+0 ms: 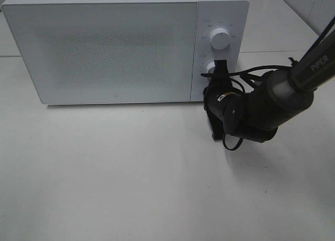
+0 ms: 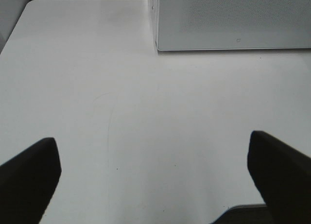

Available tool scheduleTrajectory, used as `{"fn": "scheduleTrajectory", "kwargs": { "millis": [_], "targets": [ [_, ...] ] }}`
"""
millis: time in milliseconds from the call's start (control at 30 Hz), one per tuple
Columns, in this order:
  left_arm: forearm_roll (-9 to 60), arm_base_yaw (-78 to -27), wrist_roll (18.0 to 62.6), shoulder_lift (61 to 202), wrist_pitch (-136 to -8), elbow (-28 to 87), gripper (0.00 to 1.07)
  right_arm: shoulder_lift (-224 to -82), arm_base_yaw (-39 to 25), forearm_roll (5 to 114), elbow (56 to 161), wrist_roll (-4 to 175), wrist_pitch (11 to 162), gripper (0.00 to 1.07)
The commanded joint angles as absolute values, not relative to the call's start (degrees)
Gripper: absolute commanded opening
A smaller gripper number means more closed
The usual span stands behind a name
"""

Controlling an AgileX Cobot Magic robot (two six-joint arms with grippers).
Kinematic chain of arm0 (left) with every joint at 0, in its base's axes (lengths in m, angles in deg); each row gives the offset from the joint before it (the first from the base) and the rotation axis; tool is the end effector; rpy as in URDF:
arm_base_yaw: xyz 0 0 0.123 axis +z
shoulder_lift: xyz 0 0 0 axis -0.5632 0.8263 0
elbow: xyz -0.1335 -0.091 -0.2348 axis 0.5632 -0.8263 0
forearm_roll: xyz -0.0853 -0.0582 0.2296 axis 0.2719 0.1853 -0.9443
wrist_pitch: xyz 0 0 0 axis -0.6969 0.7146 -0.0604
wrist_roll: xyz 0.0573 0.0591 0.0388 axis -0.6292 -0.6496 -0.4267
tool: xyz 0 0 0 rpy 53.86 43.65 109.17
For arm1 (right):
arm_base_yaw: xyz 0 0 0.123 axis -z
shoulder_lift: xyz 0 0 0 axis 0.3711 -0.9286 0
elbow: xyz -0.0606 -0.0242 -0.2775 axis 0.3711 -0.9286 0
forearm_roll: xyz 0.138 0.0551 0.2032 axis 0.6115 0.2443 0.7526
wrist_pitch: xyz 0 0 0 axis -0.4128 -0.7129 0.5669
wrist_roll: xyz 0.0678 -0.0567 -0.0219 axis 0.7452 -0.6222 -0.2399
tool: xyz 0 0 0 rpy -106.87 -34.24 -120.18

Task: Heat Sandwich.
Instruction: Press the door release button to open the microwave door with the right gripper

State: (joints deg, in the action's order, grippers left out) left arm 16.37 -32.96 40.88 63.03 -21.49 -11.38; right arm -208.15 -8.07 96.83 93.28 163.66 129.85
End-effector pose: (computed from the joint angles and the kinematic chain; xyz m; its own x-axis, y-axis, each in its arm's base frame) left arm -0.0083 -0.0084 0.2802 -0.4563 -0.0020 -0.8898 0.0602 0.9976 -0.0332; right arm 0.3530 0.1560 0.0811 -0.0220 0.9997 -0.0081 0.3884 0.0161 0.9214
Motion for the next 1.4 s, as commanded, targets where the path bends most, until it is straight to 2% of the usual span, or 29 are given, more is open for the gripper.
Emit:
{"fn": "scheduleTrajectory", "kwargs": {
  "millis": [33, 233, 500, 1033, 1400],
  "targets": [
    [16.54, -33.02, 40.99, 62.06, -22.06, -11.44, 0.98, -207.92, -7.04, 96.94, 96.03, 161.72, 139.31, 0.03],
    [16.54, -33.02, 40.99, 62.06, -22.06, -11.44, 0.98, -207.92, -6.87, 97.51, 98.66, 159.60, 147.90, 0.03],
    [16.54, -33.02, 40.99, 62.06, -22.06, -11.44, 0.98, -209.00, -6.35, 98.83, 102.67, 158.62, 150.88, 0.03],
    [16.54, -33.02, 40.99, 62.06, -22.06, -11.44, 0.98, -208.49, -7.27, 97.86, 103.59, 158.62, 146.53, 0.04],
    [16.54, -33.02, 40.99, 62.06, -22.06, -11.44, 0.98, -204.36, -8.59, 99.46, 97.23, 159.54, 137.70, 0.04]
  ]
}}
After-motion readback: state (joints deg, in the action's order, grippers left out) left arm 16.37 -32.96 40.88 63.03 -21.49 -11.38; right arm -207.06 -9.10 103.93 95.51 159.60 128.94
